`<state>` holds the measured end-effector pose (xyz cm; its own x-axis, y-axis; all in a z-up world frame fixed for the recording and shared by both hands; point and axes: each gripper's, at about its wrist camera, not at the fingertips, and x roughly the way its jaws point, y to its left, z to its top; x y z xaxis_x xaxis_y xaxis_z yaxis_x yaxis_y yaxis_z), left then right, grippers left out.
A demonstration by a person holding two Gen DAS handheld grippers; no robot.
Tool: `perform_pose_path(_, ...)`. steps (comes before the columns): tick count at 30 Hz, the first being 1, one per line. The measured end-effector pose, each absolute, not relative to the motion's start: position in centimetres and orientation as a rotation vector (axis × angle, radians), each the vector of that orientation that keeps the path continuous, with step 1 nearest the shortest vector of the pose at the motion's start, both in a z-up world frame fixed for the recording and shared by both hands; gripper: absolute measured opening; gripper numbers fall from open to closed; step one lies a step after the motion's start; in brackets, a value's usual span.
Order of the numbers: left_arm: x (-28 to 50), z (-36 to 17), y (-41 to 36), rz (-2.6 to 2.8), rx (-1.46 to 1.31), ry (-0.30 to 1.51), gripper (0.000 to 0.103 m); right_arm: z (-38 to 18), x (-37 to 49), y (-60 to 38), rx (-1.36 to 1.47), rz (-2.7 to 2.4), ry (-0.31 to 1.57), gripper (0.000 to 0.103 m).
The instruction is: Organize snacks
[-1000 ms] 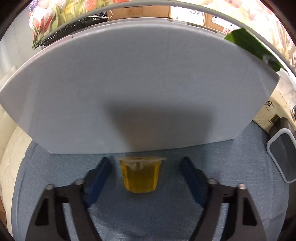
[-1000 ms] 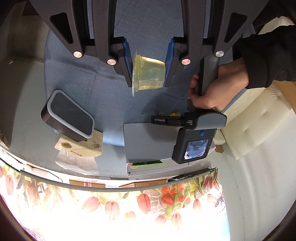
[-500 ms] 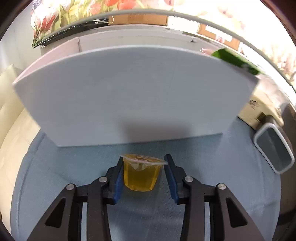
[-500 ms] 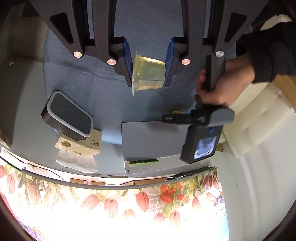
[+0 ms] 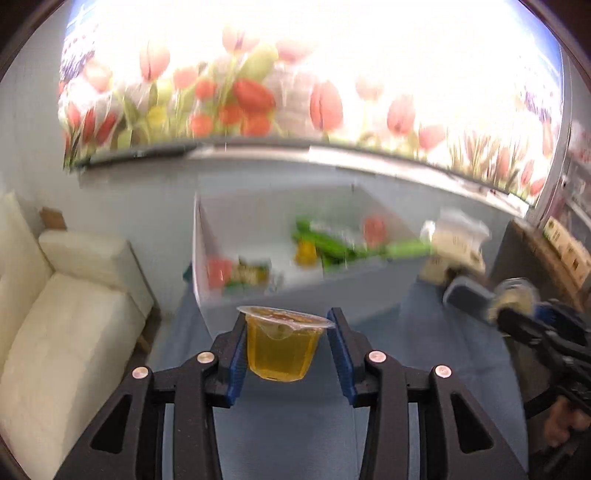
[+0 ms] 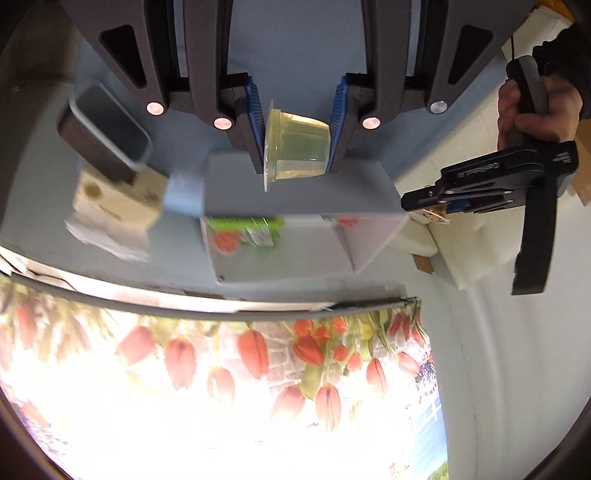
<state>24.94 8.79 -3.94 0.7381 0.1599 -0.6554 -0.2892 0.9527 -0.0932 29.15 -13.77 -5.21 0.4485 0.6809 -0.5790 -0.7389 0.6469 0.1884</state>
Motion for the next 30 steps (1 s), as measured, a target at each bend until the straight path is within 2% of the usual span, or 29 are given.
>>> perform_pose_path(5,30.4,-2.1,13.9,0.237,-0.228,0.693,0.044,-3.7,35.1,-7.0,-0.070,0.902,0.690,0.034)
perform_pose_path(9,35.2,-4.1,16.9,0.239,-0.267,0.769,0.044,-4.6,39.0,-2.4,-0.073,0.861,0.738,0.034)
perform_pose_path(14,36.4,-5.1,18.8,0.252,-0.232,0.776,0.045,-5.7,40.8,-0.5,-0.116,0.857,0.745,0.034)
perform_pose_path(15,36.4,-5.1,19.2,0.256,-0.234,0.774,0.046,-5.8,41.0,-0.5,-0.125,0.847,0.743,0.034)
perform_pose_path(16,36.5,-5.1,19.5,0.259,-0.238,0.778,0.054,-6.0,41.1,-0.4,-0.129,0.843,0.746,0.035)
perform_pose_path(17,36.6,-5.2,19.6,0.268,-0.240,0.784,0.064,-6.0,41.1,-0.4,-0.125,0.852,0.756,0.053)
perform_pose_path(18,36.6,-5.2,19.8,0.279,-0.246,0.781,0.091,-6.0,41.0,-0.4,-0.136,0.841,0.758,0.071)
perform_pose_path(19,36.4,-5.3,20.0,0.278,-0.253,0.772,0.103,-5.9,40.7,-0.6,-0.147,0.820,0.736,0.094)
perform_pose_path(21,36.1,-5.1,20.1,0.265,-0.255,0.760,0.103,-5.4,39.9,-1.3,-0.153,0.810,0.670,0.096)
perform_pose_path(25,35.5,-5.0,19.9,0.231,-0.265,0.778,0.103,-4.9,40.1,-3.1,-0.074,0.803,0.696,0.096)
perform_pose_path(30,33.1,-3.3,18.6,0.216,-0.228,0.724,0.103,-3.8,37.9,-5.2,-0.093,0.747,0.639,0.096)
